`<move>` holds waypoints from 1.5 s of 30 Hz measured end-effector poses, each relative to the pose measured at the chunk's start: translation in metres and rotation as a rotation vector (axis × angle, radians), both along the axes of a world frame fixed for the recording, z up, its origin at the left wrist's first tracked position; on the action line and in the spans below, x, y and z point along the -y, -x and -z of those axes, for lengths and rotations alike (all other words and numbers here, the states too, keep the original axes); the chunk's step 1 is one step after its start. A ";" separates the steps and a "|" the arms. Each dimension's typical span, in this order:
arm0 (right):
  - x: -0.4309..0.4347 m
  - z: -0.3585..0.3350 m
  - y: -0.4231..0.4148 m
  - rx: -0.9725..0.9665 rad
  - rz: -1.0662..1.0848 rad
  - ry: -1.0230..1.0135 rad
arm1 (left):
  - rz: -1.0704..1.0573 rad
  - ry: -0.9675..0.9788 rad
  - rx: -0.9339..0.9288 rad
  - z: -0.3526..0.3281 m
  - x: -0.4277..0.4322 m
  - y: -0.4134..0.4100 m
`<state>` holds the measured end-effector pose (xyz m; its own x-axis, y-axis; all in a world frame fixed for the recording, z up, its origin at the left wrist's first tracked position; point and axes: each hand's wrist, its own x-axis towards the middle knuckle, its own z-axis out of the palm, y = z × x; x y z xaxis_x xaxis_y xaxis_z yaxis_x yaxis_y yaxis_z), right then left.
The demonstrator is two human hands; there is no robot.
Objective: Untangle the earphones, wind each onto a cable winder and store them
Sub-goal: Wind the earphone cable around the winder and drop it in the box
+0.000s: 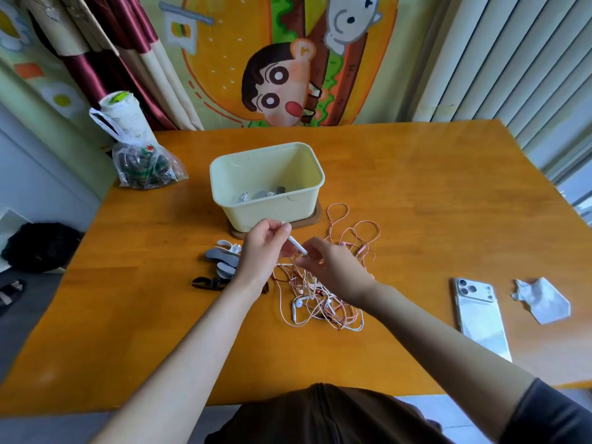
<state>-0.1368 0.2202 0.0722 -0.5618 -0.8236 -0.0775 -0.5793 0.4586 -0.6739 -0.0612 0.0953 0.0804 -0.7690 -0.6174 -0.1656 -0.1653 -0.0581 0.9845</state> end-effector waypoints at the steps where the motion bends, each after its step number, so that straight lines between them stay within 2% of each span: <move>1: 0.001 0.001 0.000 -0.010 -0.005 0.000 | -0.004 -0.015 -0.007 -0.001 0.000 0.000; 4: 0.001 -0.001 0.005 0.003 0.020 0.075 | -0.063 -0.020 -0.014 0.001 0.006 -0.001; 9: 0.001 -0.035 0.019 0.007 0.088 0.243 | -0.070 0.194 0.135 0.008 0.015 -0.001; 11: 0.003 -0.049 0.023 0.011 0.099 0.296 | 0.021 0.250 0.099 0.005 0.014 0.002; 15: 0.004 -0.072 0.031 -0.012 0.100 0.351 | 0.346 0.221 0.001 -0.007 -0.002 0.011; 17: 0.003 -0.082 0.034 -0.038 0.111 0.367 | 0.404 0.220 -0.040 -0.009 -0.009 0.012; 22: -0.008 -0.100 0.048 -0.115 0.228 0.365 | 0.302 0.186 -0.005 -0.002 -0.007 0.016; 27: -0.012 -0.105 0.048 -0.154 0.324 0.383 | 0.222 0.300 -0.053 -0.011 0.003 0.022; 29: -0.012 -0.098 0.048 -0.180 0.347 0.360 | 0.181 0.298 -0.096 -0.018 0.004 0.022; 31: -0.013 -0.081 0.049 -0.213 0.336 0.240 | 0.139 0.331 -0.171 -0.029 0.003 0.019; 35: -0.015 -0.041 0.040 -0.123 0.251 0.005 | 0.110 0.374 -0.275 -0.050 -0.002 0.016; 38: -0.015 -0.036 0.035 -0.083 0.241 0.025 | 0.123 0.443 -0.146 -0.042 0.005 0.015; 42: -0.012 -0.047 0.038 -0.035 0.205 0.117 | 0.156 0.599 0.354 -0.004 0.020 0.010; 43: -0.011 -0.049 0.038 -0.020 0.183 0.127 | 0.154 0.589 0.423 0.003 0.019 0.008; 45: -0.009 -0.053 0.037 0.028 0.157 0.152 | 0.155 0.557 0.401 0.010 0.009 0.005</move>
